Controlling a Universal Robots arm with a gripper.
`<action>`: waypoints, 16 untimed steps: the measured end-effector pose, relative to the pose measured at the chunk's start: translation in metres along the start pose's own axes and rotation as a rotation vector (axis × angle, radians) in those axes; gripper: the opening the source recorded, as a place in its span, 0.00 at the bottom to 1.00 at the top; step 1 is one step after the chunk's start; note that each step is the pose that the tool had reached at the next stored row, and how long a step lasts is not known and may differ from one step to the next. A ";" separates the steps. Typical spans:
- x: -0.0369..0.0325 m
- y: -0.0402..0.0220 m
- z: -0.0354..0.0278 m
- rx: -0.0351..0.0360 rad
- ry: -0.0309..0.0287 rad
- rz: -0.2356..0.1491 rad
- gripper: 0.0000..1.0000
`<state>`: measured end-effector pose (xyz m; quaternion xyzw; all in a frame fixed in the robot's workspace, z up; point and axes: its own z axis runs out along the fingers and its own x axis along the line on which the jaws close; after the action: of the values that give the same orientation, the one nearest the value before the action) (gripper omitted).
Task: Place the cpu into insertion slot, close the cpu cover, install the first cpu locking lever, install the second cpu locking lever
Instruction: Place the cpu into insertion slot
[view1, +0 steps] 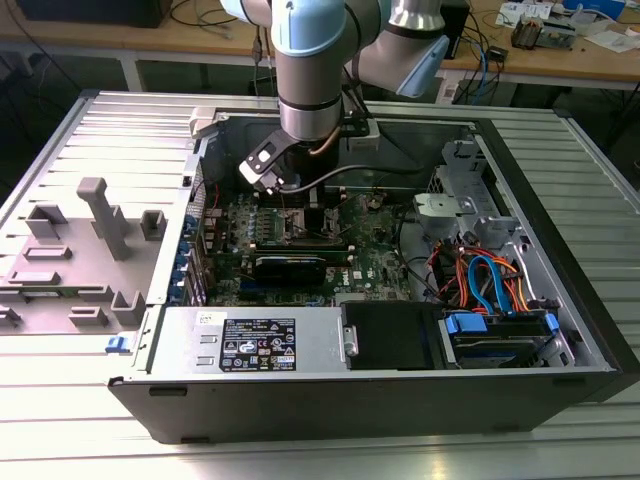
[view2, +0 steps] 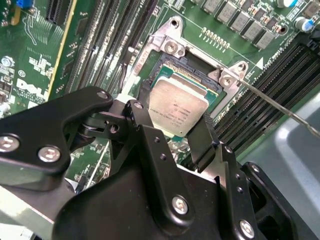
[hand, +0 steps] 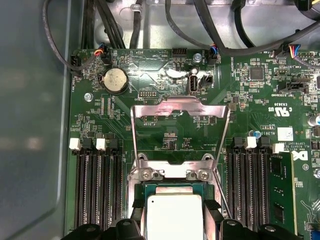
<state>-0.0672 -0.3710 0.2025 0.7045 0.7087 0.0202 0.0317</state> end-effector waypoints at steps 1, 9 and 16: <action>0.0000 -0.0002 0.0001 0.0001 -0.0001 0.000 0.55; 0.0000 -0.0014 0.0002 0.0000 -0.0002 0.003 0.55; 0.0000 -0.0014 0.0002 0.0001 -0.0002 0.003 0.55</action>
<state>-0.0685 -0.3710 0.2022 0.7056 0.7076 0.0202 0.0318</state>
